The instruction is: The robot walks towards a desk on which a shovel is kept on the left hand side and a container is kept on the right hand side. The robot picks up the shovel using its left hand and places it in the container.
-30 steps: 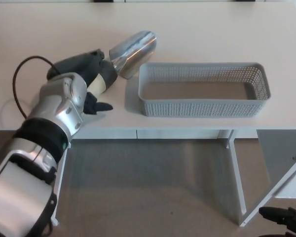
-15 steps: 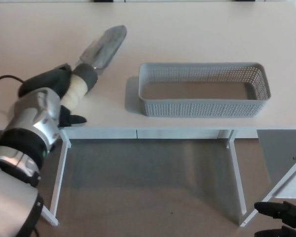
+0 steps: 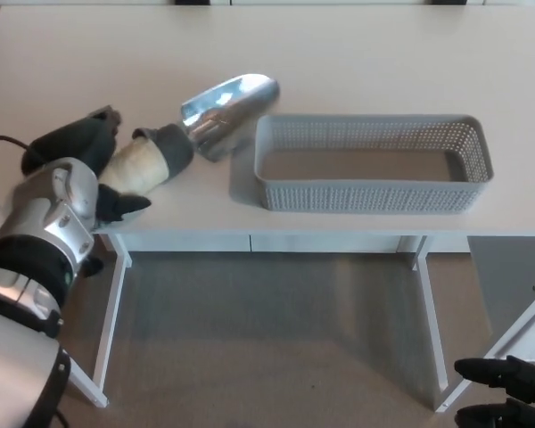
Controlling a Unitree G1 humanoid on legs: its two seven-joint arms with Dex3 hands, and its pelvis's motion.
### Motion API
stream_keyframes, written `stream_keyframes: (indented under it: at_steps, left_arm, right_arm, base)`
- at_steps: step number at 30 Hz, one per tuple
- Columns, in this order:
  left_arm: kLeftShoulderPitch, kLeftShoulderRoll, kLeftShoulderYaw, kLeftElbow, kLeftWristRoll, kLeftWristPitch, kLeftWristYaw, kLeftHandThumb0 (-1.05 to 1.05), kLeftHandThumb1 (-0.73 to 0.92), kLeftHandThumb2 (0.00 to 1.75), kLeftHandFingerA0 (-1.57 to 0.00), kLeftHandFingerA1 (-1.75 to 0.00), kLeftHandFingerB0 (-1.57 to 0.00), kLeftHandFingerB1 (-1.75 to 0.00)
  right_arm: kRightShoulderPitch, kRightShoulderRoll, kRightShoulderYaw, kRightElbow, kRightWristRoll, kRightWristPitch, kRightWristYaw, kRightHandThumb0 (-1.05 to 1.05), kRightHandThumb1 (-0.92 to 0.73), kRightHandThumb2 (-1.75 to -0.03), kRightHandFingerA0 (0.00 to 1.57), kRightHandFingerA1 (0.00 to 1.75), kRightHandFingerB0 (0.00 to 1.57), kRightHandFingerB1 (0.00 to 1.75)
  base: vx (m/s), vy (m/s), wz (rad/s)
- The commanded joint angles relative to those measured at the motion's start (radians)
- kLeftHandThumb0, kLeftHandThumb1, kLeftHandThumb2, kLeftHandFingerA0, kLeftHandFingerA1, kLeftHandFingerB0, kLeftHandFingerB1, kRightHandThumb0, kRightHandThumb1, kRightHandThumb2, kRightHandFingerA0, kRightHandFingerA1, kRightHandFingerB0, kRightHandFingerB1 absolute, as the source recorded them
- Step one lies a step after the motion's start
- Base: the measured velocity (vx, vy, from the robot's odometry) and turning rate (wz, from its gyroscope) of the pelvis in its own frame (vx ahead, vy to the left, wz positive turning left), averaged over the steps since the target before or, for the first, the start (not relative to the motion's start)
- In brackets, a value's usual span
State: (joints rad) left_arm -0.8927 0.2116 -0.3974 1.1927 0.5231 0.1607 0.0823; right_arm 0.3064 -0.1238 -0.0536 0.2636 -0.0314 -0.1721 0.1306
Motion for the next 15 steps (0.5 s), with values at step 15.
stream_keyframes:
  at_steps: [15]
  left_arm:
    - [0.045, -0.002, 0.054, 0.038, -0.056, -0.128, -0.193, -0.15, 0.74, 0.63, -1.0, -0.55, -0.53, -0.37]
  right_arm:
    - [-0.025, -0.016, 0.004, 0.008, 0.0, -0.031, 0.007, -0.42, -0.39, -0.82, 0.74, 0.72, 0.56, 0.61]
  base:
    - [0.0, 0.0, 0.0]
